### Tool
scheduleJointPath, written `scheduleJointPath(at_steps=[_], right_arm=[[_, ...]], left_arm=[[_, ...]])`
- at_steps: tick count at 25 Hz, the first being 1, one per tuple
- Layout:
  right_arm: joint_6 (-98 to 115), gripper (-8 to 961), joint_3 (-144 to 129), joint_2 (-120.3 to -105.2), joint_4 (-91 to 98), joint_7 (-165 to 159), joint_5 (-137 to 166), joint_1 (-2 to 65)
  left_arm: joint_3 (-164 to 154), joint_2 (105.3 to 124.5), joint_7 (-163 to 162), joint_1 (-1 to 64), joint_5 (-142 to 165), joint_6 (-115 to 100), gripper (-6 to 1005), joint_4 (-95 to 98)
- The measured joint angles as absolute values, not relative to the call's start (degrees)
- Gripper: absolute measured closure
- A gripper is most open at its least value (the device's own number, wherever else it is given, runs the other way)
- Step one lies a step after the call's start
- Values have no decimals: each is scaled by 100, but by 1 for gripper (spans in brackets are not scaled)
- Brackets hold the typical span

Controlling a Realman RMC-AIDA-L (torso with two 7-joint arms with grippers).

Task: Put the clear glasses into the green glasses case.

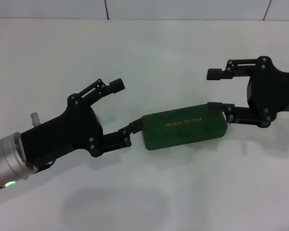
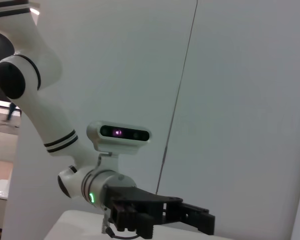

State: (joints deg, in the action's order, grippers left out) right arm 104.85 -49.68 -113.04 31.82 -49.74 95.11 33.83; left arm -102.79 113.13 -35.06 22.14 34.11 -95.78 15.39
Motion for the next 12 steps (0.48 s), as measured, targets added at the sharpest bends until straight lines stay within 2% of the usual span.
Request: scheduleJointPath(at_steps=[12], right_arm=[[10020,377,-5023,-11489,3283,-5310,9465,3401]], left_arm=[[-10262,11282,-3420,2193,3436,-9606,111,1529]])
